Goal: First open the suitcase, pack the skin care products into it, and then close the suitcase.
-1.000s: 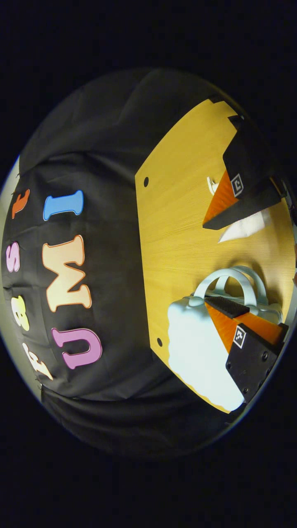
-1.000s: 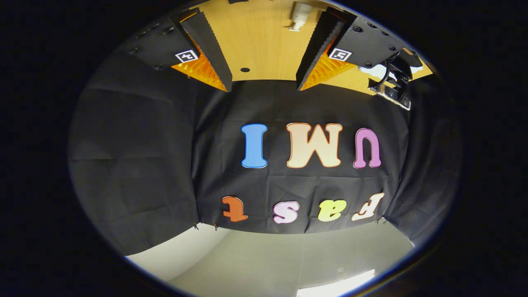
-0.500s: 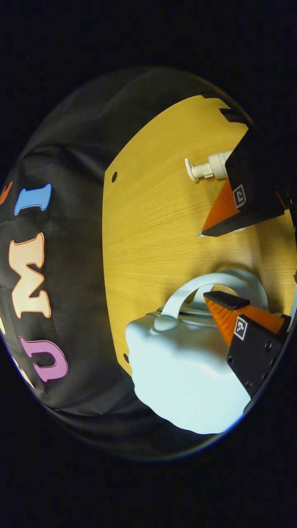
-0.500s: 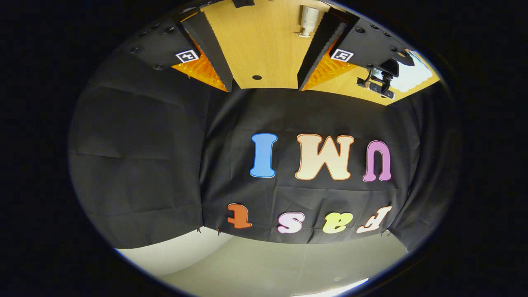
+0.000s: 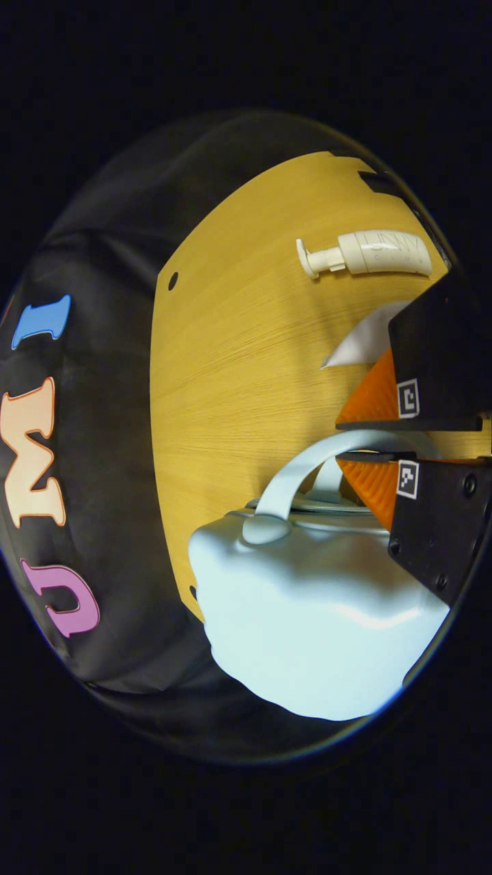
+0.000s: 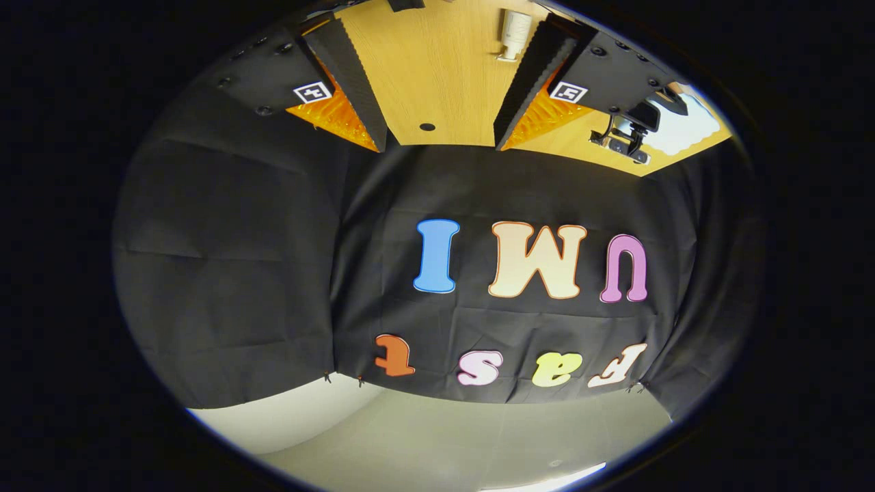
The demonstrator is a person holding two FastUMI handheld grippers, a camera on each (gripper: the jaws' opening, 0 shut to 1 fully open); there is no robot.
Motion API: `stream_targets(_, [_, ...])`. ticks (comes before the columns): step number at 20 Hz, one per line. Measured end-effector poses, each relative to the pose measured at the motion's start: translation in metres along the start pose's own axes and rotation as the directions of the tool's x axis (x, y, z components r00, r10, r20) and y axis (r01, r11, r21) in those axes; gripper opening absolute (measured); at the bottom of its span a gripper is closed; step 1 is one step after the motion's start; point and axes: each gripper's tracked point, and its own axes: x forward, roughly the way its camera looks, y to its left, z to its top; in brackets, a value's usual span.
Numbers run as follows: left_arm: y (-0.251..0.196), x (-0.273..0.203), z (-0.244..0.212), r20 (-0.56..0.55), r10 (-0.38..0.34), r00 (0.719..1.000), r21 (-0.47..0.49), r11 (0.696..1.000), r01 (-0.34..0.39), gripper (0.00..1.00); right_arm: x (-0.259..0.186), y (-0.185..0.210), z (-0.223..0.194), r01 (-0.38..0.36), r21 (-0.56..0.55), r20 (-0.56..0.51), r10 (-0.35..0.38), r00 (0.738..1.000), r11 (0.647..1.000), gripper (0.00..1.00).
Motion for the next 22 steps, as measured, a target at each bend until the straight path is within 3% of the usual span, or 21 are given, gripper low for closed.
stream_targets(3, [-0.006,-0.013,0.011,-0.004,-0.047,0.999,0.014,0.999,0.047,0.01,0.002,0.0,-0.002,-0.009,0.016,0.005,0.009,1.0,1.0,0.99])
stream_targets(11, [0.019,-0.089,0.076,0.107,-0.127,0.986,-0.076,0.988,0.135,0.0,0.011,0.024,-0.005,-0.073,0.061,0.01,0.073,0.997,0.995,0.99])
stream_targets(18, [0.097,-0.146,0.125,0.227,-0.086,0.97,-0.108,0.988,0.113,0.0,0.025,0.083,-0.005,-0.179,0.087,0.015,0.178,0.984,0.98,0.99])
stream_targets(22, [0.159,-0.171,0.146,0.285,-0.024,0.958,-0.085,0.995,0.05,0.0,0.03,0.115,-0.008,-0.213,0.093,0.009,0.214,0.977,0.973,0.99])
